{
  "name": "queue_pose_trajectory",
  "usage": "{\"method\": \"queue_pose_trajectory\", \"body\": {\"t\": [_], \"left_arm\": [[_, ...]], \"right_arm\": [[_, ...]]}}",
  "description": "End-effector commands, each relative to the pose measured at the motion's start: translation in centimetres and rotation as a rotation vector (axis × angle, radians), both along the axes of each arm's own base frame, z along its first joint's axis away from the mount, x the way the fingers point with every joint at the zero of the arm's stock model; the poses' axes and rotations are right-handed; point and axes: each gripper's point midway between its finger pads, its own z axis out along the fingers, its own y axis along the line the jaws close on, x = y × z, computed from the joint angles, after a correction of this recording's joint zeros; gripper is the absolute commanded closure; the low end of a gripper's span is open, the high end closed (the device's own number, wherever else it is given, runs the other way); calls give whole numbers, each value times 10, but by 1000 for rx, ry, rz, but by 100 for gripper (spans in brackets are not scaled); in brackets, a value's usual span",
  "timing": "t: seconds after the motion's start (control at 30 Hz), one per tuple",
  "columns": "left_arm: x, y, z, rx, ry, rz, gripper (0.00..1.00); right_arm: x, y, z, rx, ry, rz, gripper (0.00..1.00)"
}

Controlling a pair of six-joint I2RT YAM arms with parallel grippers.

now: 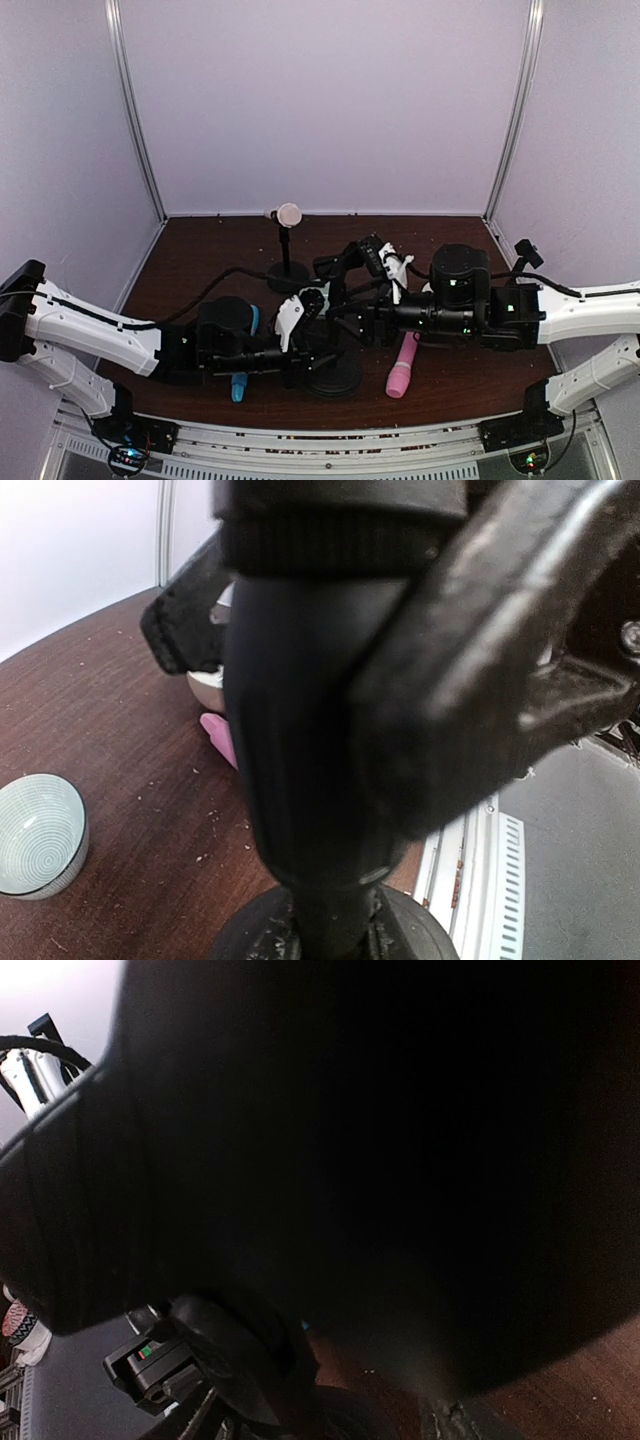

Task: Attach the microphones to the stand

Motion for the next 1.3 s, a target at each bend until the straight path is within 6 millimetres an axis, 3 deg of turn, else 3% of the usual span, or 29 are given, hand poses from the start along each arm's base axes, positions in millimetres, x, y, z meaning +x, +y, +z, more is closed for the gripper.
{"method": "queue_pose_trajectory", "body": {"t": [0.0, 0.17, 0.3, 0.4, 0.5, 0.63, 0.77, 0.9, 0.97, 1.07, 1.27], "left_arm": [[5, -4, 66, -202, -47, 33, 100], [5, -4, 65, -202, -48, 37, 100], [4, -2, 64, -199, -67, 32, 100], [-5, -1, 63, -194, -124, -26, 100], [-21, -1, 61, -192, -194, -131, 100], [-28, 3, 63, -190, -211, -207, 100], [-28, 8, 68, -188, -228, -198, 100], [-26, 12, 72, -194, -238, -180, 100], [-17, 14, 73, -191, -228, -120, 100], [1, 20, 75, -199, -201, -5, 100], [12, 16, 80, -214, -168, 64, 100]], "right_arm": [[4, -9, -3, -6, 20, -56, 41], [2, -7, -9, -20, 30, -44, 56], [-7, -1, -9, -18, 17, 25, 73], [-30, 3, -5, -6, -35, 185, 86], [-62, 2, -1, 26, -73, 393, 91], [-80, -7, 8, 53, -71, 547, 94], [-65, -19, 12, 46, -102, 490, 89], [-30, -33, 14, 11, -144, 273, 55], [-8, -42, 16, 12, -116, 120, 47], [-5, -44, 22, 75, -40, 57, 43], [-14, -25, 30, 107, -49, 21, 39]]}}
